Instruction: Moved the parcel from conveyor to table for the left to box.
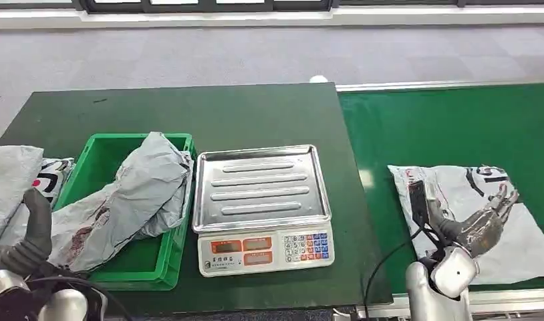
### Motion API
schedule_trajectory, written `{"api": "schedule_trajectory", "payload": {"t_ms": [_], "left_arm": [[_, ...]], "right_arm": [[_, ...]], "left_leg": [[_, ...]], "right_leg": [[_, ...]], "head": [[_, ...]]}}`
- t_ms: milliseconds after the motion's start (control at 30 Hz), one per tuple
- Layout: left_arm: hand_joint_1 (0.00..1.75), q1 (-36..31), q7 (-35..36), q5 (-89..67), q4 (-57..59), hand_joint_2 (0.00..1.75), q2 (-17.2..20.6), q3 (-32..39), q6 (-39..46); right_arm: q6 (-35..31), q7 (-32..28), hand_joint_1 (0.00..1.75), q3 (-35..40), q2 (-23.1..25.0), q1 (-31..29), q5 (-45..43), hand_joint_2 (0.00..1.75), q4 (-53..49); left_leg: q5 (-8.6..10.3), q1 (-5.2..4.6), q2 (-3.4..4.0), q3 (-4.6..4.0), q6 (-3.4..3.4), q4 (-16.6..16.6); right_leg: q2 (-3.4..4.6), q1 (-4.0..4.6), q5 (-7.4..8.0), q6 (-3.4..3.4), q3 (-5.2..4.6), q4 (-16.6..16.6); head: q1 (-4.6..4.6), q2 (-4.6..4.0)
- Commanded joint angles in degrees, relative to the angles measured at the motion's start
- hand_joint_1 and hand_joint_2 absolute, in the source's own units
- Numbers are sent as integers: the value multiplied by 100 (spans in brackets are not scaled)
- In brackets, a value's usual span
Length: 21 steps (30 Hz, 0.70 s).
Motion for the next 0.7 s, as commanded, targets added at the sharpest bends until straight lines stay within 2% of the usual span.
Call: {"api": "schedule_trajectory", "payload": {"t_ms": [33,167,500,700], "left_arm": [[0,291,28,-91,308,175,-398,-412,-9],[0,286,28,-118,334,175,-398,-440,-9],[0,181,28,-143,422,175,-398,-487,-9],[0,196,28,-157,437,175,-398,-485,-9]], "right_arm": [[6,49,0,-13,-453,-561,-1,175,2370],[6,97,0,5,-451,-715,-1,175,2757],[6,-18,0,-311,-543,-1135,-52,175,3784],[68,-60,0,-448,-557,-1176,-43,175,3990]], "left_leg": [[-4,5,5,14,-4,-6],[-5,3,16,22,-9,-14],[-4,2,9,10,-6,-7],[-4,-2,7,19,-9,-13]], "right_leg": [[11,2,0,4,15,-12],[29,-1,2,5,17,-18],[16,-1,-3,1,6,-8],[19,-4,-3,6,15,-14]], "head": [[2,0],[2,0],[2,0],[2,0]]}}
